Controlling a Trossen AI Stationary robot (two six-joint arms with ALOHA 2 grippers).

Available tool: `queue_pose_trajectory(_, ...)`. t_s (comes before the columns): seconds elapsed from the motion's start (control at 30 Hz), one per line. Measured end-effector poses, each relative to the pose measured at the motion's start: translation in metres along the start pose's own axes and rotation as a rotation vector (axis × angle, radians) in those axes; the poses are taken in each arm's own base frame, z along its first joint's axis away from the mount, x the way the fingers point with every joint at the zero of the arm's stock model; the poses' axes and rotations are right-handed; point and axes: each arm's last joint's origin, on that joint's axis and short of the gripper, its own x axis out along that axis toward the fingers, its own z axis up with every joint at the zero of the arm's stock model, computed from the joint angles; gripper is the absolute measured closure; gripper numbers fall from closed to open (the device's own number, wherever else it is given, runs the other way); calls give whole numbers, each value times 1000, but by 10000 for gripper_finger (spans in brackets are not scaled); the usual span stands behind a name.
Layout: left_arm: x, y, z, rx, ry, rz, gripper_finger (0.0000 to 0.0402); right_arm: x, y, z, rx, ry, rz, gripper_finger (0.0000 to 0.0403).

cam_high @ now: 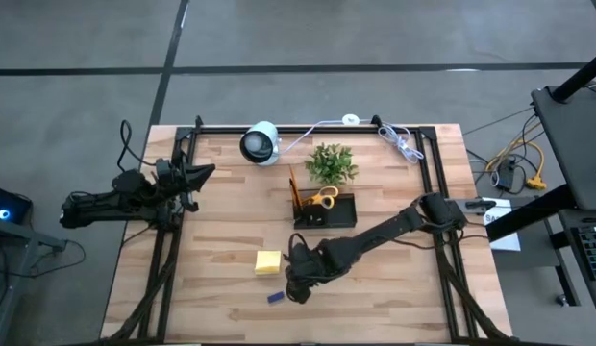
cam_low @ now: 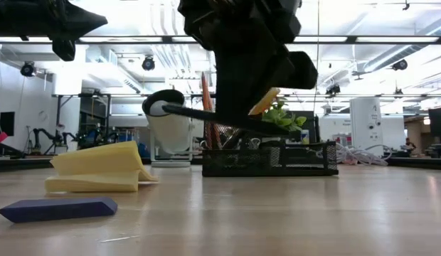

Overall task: Pick and place office supplies into organizer
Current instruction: Put the black pen into the black desk organizer

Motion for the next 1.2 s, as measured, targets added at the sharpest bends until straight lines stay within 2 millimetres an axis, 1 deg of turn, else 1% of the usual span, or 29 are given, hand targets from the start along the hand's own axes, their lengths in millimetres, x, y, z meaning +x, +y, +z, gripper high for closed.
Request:
queue_pose_trajectory(0.17, 0, 0, 0, 0, 0, -1, 402, -5, -3, 6, 12, -62, -24, 390)
queue_pose_trajectory(0.37, 0, 0, 0, -1, 0, -1, 402, -15, -10, 19, -7, -102, -26, 390)
queue_pose_trajectory(0.63, 0, 0, 0, -1, 0, -1, 402, -46, -22, 40, -1, -217, -24, 390)
queue_pose_trajectory(0.83, 0, 0, 0, -2, -2, -1, 402, -75, -38, 53, 7, -310, -35, 390)
queue_pose_trajectory(0.93, 0, 0, 0, -1, -3, -1, 402, -86, -47, 59, 15, -352, -52, 390)
queue_pose_trajectory(1.07, 0, 0, 0, -2, -3, -1, 402, -96, -59, 68, 5, -390, -60, 390)
queue_pose_trajectory(1.2, 0, 0, 0, -1, -3, -1, 402, -99, -72, 78, -1, -421, -55, 390)
